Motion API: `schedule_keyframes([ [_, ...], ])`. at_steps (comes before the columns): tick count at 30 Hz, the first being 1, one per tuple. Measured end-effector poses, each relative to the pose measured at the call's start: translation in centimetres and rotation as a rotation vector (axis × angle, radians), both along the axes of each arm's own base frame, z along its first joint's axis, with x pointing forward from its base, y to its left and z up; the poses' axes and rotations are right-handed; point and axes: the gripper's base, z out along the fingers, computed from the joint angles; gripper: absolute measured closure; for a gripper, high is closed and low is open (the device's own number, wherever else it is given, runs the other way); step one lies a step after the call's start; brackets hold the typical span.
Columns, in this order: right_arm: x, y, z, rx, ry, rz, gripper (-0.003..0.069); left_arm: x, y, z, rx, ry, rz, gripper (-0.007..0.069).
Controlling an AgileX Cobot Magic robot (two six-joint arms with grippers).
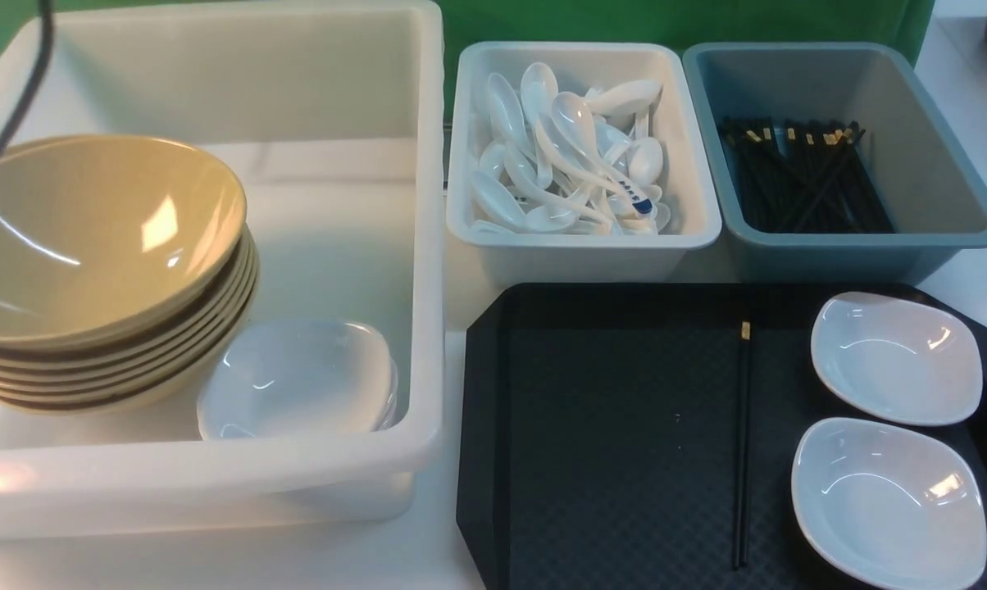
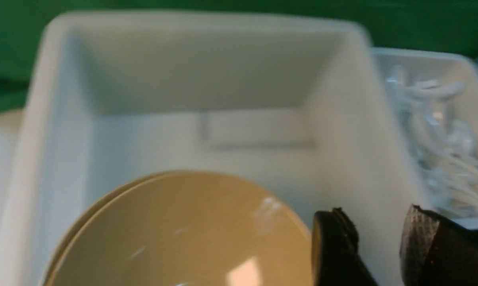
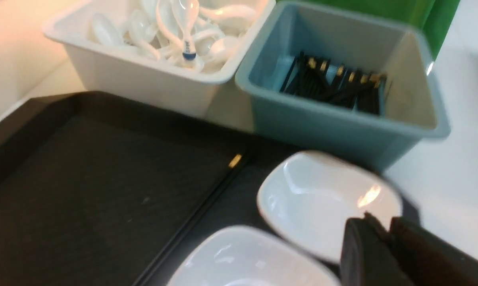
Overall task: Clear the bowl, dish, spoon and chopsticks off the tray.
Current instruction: Use the left arm to put the noodle bowl into the large storage box on the left, then use the right arm to grab the plate
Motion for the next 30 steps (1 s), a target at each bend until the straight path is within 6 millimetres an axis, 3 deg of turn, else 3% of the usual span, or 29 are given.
schedule_keyframes([
  [3, 1.1, 0.2, 0.3, 0.070, 0.186, -0.034, 0.0441, -3.7, -3.2, 1.6, 0.050, -0.124, -0.146, 0.0570],
  [5, 1.5, 0.3, 0.5, 0.071, 0.260, -0.041, 0.0392, -5.1, -4.0, 1.7, 0.066, -0.164, -0.182, 0.0604],
  [8, 4.0, 0.3, 0.3, 0.022, 0.507, -0.085, 0.0278, -8.2, -5.1, 0.6, 0.086, -0.249, -0.222, 0.0631],
  [12, 6.7, 0.1, -1.3, -0.042, 0.699, -0.139, 0.0206, -10.2, -5.1, -3.5, 0.074, -0.247, -0.185, 0.0634],
  [15, 8.8, 0.3, -3.9, -0.063, 0.828, -0.155, 0.0189, -11.7, -4.8, -7.5, 0.074, -0.219, -0.149, 0.0634],
  [22, 12.0, 0.7, -7.5, -0.027, 0.885, -0.199, 0.0186, -14.6, -4.5, -13.7, 0.105, -0.239, -0.104, 0.0634],
  [28, 13.4, 0.9, -9.5, -0.031, 0.919, -0.199, 0.0199, -15.5, -3.6, -16.4, 0.251, -0.277, -0.064, 0.0634],
  [30, 13.7, 1.0, -9.5, -0.042, 0.904, -0.181, 0.0256, -15.4, -3.3, -16.9, 0.269, -0.303, -0.029, 0.0634],
])
